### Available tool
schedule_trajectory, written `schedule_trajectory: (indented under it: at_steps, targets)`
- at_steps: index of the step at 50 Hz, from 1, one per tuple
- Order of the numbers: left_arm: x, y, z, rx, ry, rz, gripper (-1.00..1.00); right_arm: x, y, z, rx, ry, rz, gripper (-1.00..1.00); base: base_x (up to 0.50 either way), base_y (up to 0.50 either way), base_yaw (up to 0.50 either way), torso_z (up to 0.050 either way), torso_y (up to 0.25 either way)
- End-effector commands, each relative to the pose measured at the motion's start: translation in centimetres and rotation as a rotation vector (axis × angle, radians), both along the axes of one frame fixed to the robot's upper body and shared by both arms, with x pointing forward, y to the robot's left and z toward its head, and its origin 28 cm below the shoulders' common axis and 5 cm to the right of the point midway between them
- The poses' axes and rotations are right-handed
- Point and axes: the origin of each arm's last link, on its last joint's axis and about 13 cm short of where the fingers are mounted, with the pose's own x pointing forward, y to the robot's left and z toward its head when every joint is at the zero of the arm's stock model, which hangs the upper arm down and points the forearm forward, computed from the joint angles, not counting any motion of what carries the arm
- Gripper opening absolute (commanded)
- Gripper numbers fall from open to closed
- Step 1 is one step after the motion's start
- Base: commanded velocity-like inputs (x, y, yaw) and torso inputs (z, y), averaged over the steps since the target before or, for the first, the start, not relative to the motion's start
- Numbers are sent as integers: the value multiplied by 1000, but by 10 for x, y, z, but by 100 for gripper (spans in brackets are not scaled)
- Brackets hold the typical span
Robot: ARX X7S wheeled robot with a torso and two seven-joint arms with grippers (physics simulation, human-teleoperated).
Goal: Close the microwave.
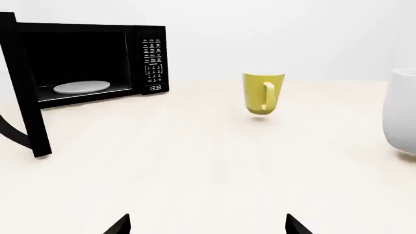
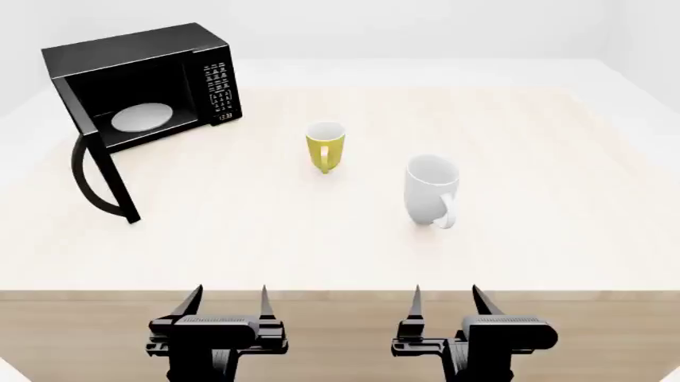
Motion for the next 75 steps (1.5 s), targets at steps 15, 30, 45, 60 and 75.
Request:
schedule_trajectory:
  at_steps: [15,30,45,60,75]
  targets:
    - [-3,1,2,26,-3,-9,100,-1,0,2,16,-9,8,100,0,0,0,0,0]
    - [-9,5,21,23,-9,-5,100,-4,2,19,20,-31,17,100,0,0,0,0,0]
    - [-15,10,39,9,-30,-3,100,-7,2,42,12,-77,29,100,0,0,0,0,0]
    - [-13,15,53,-3,-46,25,100,-8,4,61,-6,-114,49,100,0,0,0,0,0]
    - [-17,21,68,-14,-79,41,100,-13,4,75,-2,-166,51,100,0,0,0,0,0]
